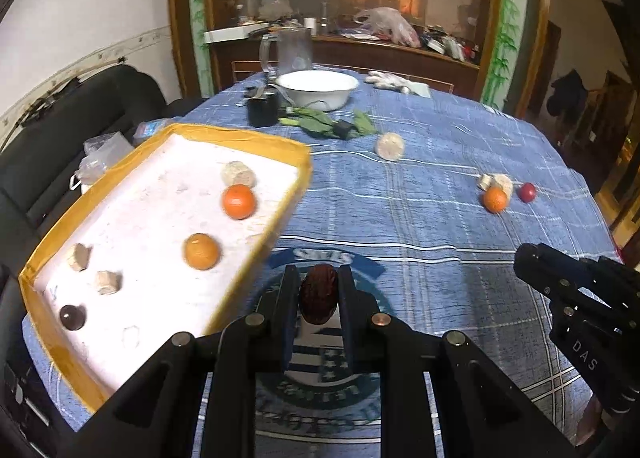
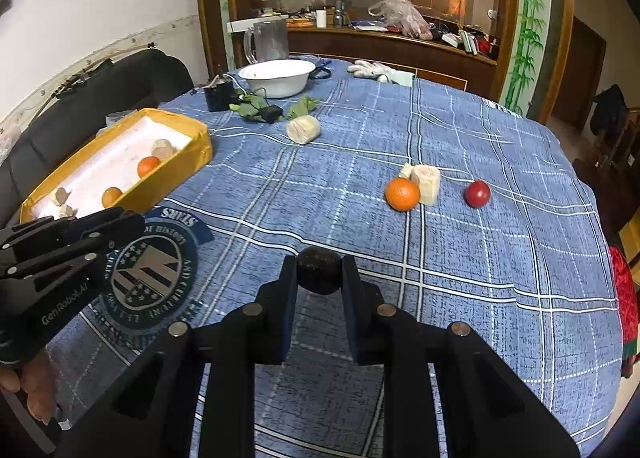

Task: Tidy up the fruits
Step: 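Carry the dark plum and red date over the yellow-rimmed tray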

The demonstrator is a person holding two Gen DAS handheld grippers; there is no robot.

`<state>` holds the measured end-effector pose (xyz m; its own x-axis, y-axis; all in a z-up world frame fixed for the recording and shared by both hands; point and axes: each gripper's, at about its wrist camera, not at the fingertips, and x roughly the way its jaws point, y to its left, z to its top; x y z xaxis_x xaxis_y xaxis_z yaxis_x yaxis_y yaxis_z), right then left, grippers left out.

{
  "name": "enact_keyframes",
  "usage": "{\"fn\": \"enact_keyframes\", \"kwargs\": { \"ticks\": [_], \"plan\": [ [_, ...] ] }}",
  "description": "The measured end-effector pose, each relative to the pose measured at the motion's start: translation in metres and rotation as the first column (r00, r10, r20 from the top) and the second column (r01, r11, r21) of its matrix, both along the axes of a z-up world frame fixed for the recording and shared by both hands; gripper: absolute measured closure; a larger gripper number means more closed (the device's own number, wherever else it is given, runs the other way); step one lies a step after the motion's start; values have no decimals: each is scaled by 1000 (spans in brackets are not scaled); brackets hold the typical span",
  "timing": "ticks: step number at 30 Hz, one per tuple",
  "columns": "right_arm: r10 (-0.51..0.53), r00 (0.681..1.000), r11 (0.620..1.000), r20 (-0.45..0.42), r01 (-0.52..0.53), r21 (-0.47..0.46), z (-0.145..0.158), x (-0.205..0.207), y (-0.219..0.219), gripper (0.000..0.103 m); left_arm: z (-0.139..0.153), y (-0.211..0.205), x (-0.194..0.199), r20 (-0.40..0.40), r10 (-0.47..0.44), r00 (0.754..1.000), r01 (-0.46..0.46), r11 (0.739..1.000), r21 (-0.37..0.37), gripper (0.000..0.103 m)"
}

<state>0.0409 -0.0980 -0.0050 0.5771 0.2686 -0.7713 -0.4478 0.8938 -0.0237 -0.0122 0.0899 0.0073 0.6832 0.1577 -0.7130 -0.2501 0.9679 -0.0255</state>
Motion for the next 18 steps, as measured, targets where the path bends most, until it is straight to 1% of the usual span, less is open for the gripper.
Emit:
{"fn": "enact_keyframes", "kwargs": {
  "ticks": [5,12,18],
  "plan": [
    [24,1000,1000,5,-24,2,2,-2,12,80,4,36,-15,7,88,996,-88,996,-7,86],
    [64,998,998,5,-64,12,1,-2,31,80,0,92,-29,-4,223,975,-223,975,-11,86],
    [125,992,992,11,-125,24,3,-3,63,80,-5,120,-33,-20,278,960,-278,960,-18,86]
  ]
}}
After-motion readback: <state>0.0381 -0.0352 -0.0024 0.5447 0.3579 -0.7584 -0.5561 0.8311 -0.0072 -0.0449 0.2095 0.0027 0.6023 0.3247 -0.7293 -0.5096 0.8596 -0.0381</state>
